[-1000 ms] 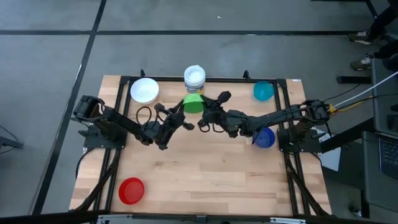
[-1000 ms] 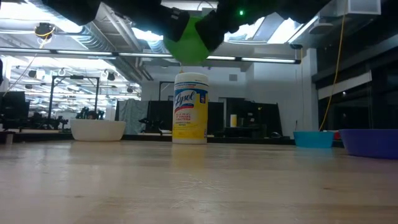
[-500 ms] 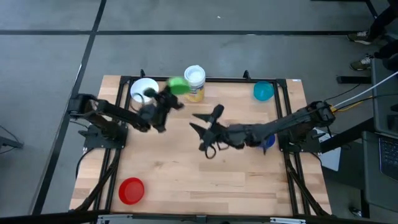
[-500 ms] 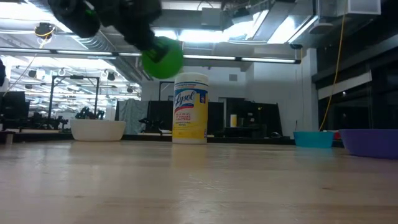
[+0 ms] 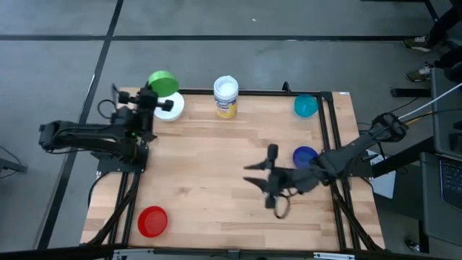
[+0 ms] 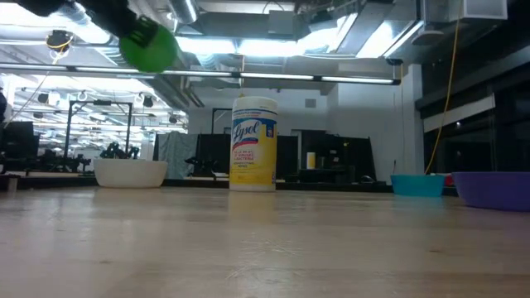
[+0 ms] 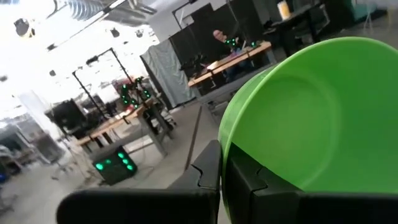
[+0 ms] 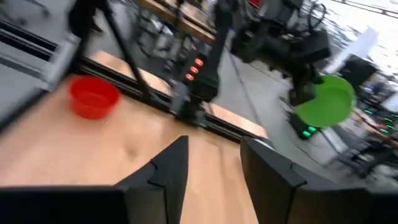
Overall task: Nest bowls inside each other
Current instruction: Stack the green bowl on the white bowl
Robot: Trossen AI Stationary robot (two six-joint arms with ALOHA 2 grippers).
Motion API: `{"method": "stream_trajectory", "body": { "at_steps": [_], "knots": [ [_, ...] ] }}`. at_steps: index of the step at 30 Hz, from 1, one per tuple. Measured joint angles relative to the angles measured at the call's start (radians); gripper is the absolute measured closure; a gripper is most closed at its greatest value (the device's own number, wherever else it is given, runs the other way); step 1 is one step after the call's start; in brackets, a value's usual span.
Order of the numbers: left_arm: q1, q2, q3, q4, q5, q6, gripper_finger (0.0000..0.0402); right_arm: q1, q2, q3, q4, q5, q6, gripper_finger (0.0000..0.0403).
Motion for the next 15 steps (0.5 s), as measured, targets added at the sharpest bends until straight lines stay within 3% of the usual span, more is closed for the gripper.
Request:
{"method": "stream_trajectory", "body": {
  "at_steps": [5, 9, 11, 15],
  "knots": [
    [-0.019, -0.088, 0.000, 0.002, 0.000, -0.063, 0.0400, 0.104, -0.038, 0.000, -0.013, -0.006, 0.027, 0.0265],
    [-0.148, -0.152, -0.028, 0.000, 0.048, -0.194, 0.0400, 0.195, -0.055, 0.000, -0.012, 0.000, 0.029, 0.0265],
    [-0.234, -0.191, -0.073, -0.010, 0.145, -0.303, 0.0400, 0.242, -0.055, 0.000, -0.012, -0.001, 0.029, 0.0262],
    [-0.333, -0.267, -0.172, -0.115, 0.522, -0.567, 0.0400, 0.318, -0.056, 0.000, 0.004, 0.005, 0.051, 0.0260]
  ]
}}
